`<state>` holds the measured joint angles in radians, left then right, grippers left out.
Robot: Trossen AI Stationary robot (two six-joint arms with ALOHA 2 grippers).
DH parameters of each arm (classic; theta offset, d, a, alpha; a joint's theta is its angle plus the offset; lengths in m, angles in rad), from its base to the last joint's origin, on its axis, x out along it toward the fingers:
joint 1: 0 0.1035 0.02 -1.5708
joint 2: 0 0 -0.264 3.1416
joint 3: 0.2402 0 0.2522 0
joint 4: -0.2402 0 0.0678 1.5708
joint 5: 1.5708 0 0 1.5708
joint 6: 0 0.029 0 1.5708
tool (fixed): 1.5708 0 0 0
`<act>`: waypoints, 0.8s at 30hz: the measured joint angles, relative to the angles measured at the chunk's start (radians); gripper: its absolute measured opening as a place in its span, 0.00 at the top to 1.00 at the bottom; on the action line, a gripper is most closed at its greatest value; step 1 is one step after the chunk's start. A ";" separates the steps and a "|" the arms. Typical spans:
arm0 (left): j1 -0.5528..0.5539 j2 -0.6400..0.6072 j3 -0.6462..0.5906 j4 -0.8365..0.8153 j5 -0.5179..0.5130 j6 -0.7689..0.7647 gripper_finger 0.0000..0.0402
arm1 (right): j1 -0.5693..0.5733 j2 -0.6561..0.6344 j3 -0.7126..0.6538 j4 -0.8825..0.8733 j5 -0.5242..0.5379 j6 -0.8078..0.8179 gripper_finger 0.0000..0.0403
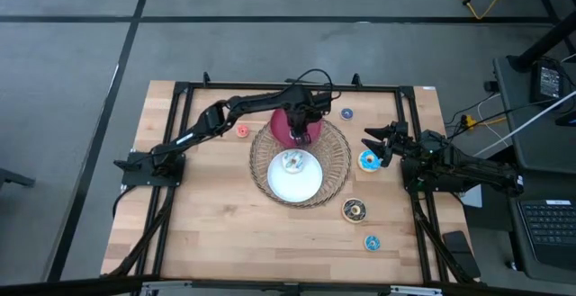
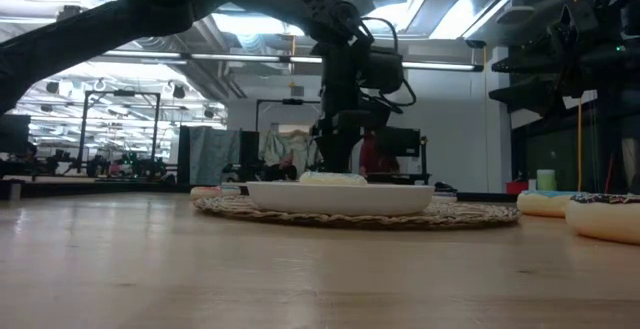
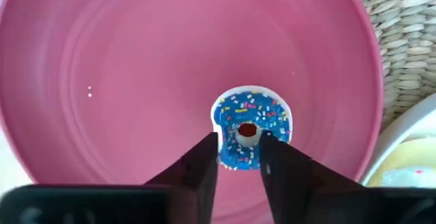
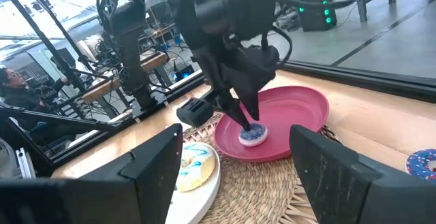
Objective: Pick & Place donuts
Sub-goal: Put the small blue donut on the red plate, then put the small light blue donut on the red plate
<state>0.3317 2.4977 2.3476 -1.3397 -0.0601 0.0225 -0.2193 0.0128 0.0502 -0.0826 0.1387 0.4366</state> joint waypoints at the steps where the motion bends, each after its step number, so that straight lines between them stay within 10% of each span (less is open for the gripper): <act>1: 0.001 0.000 0.004 -0.003 0.000 -0.007 0.71 | 0.000 0.000 0.000 0.000 0.000 0.000 0.33; 13: 0.018 -0.041 0.006 -0.054 -0.005 -0.151 0.42 | 0.000 0.000 0.000 0.000 0.000 0.000 0.33; 24: 0.053 -0.140 0.006 -0.059 -0.145 -0.390 0.39 | 0.000 0.000 0.000 0.000 0.000 0.000 0.33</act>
<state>0.3851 2.3574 2.3535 -1.3991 -0.2048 -0.3680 -0.2192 0.0128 0.0502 -0.0826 0.1387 0.4366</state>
